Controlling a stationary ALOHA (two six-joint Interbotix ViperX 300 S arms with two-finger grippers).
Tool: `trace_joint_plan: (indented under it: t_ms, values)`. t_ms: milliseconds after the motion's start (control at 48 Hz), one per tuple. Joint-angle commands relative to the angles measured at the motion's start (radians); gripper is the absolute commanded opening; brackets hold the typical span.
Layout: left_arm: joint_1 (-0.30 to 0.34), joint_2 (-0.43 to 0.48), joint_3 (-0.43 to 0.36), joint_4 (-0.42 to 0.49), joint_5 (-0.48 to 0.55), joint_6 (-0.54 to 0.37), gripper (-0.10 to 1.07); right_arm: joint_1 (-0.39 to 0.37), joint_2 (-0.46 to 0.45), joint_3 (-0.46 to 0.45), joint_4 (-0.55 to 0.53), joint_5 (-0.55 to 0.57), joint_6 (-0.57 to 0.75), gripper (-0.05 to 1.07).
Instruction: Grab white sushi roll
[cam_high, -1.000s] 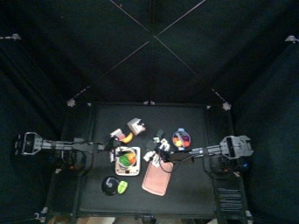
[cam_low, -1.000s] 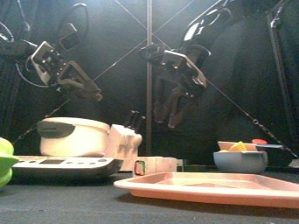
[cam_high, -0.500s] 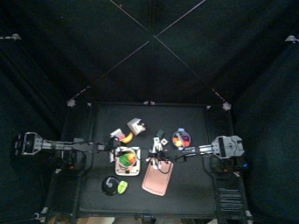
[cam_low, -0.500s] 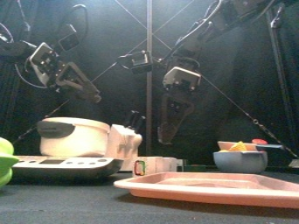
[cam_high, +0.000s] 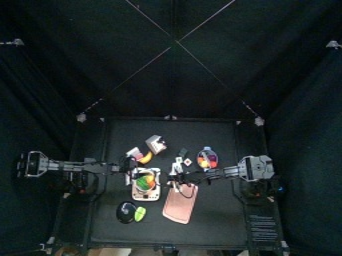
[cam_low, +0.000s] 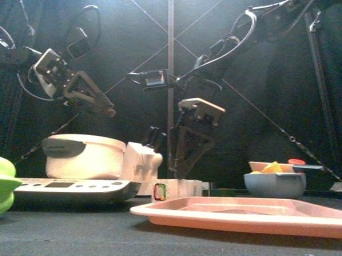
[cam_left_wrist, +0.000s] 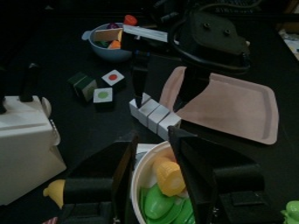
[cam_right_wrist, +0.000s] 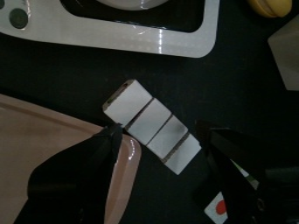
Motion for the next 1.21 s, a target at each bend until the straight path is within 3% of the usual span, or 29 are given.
trace_joint_plan:
  t_ms: [0,500,729,938,1188]
  values:
    - [0.009,-0.014,-0.014,0.0,-0.005,-0.002,0.76,-0.014,-0.009,-0.014,0.018,-0.009,-0.021,0.97]
    - [0.034,-0.098,0.031,-0.049,-0.003,-0.002,0.76,-0.064,0.043,-0.012,0.044,-0.037,-0.035,0.96]
    - [0.034,-0.1,0.032,-0.049,-0.003,-0.002,0.76,-0.072,0.034,-0.005,0.046,-0.035,-0.032,0.85]
    - [0.034,-0.1,0.031,-0.049,-0.005,-0.002,0.76,-0.072,-0.003,-0.011,0.046,-0.032,-0.029,0.72]
    - [0.034,-0.1,0.031,-0.049,-0.003,-0.002,0.76,-0.072,-0.095,0.005,0.052,-0.031,-0.017,0.71]
